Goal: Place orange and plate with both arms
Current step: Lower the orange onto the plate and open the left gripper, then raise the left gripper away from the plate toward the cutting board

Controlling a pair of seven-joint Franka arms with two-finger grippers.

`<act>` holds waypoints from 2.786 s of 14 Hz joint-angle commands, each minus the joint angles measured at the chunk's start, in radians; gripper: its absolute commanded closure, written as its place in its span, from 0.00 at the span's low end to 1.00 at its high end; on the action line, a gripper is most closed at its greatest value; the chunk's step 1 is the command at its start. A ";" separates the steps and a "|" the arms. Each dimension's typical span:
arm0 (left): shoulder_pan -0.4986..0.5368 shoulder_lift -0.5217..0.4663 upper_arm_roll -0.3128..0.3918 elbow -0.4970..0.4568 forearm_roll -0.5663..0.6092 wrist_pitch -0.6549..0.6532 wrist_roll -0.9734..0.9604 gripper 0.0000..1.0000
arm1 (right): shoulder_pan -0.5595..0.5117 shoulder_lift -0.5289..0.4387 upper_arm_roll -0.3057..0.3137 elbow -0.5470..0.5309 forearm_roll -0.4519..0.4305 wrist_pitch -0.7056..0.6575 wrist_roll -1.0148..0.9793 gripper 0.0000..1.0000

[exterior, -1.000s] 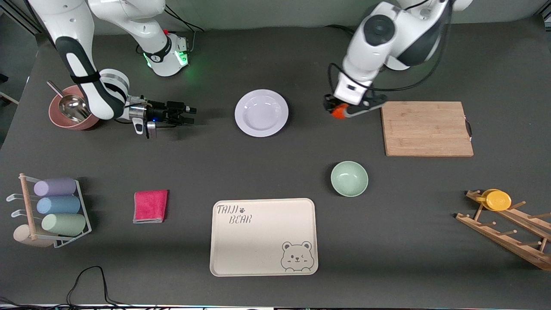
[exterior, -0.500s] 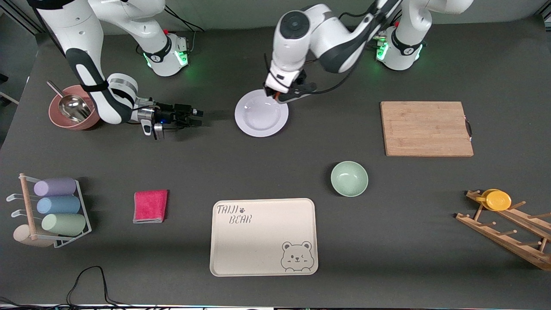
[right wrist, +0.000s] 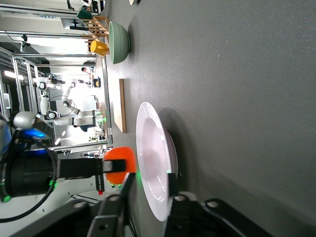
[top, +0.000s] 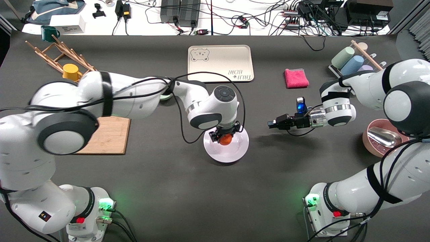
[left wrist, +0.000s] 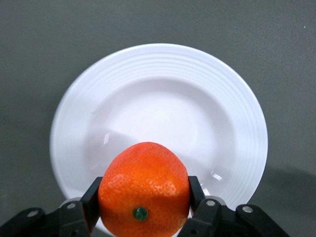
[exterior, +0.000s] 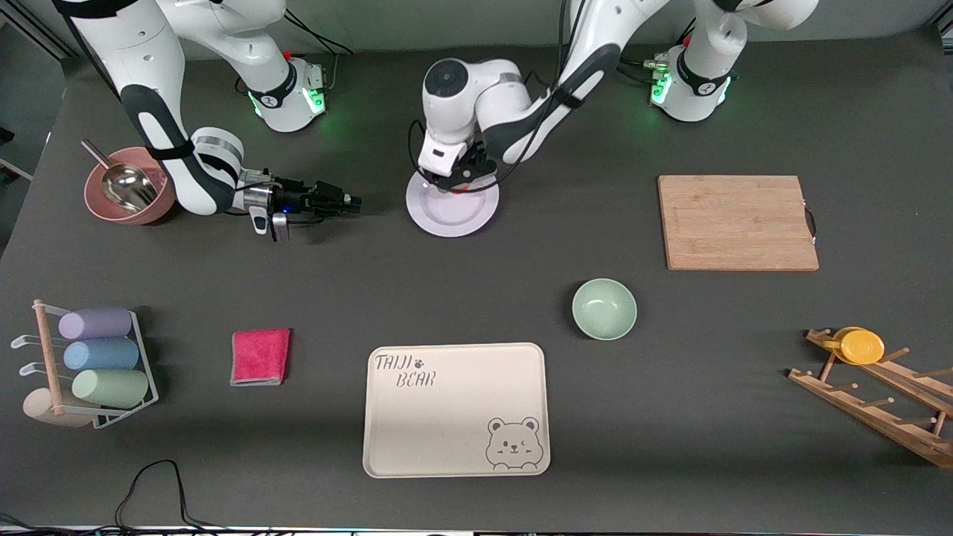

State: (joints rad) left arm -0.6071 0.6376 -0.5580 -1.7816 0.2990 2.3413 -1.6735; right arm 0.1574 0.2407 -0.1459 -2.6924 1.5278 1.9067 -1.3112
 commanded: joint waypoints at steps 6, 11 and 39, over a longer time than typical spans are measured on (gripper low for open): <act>-0.036 0.071 0.027 0.087 0.092 -0.033 -0.023 0.00 | 0.007 0.026 -0.006 0.012 0.028 -0.005 -0.043 0.72; -0.001 0.021 0.027 0.085 0.089 -0.089 -0.008 0.00 | 0.007 0.055 -0.006 0.012 0.029 -0.005 -0.082 0.72; 0.500 -0.584 0.749 0.219 -0.247 -0.832 1.650 0.00 | 0.277 0.201 0.069 0.029 0.521 0.006 -0.319 0.72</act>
State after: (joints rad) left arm 0.0115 0.0975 0.0690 -1.5390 0.0729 1.5347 -0.0831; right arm 0.4263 0.4161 -0.1196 -2.6788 1.9790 1.9085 -1.5940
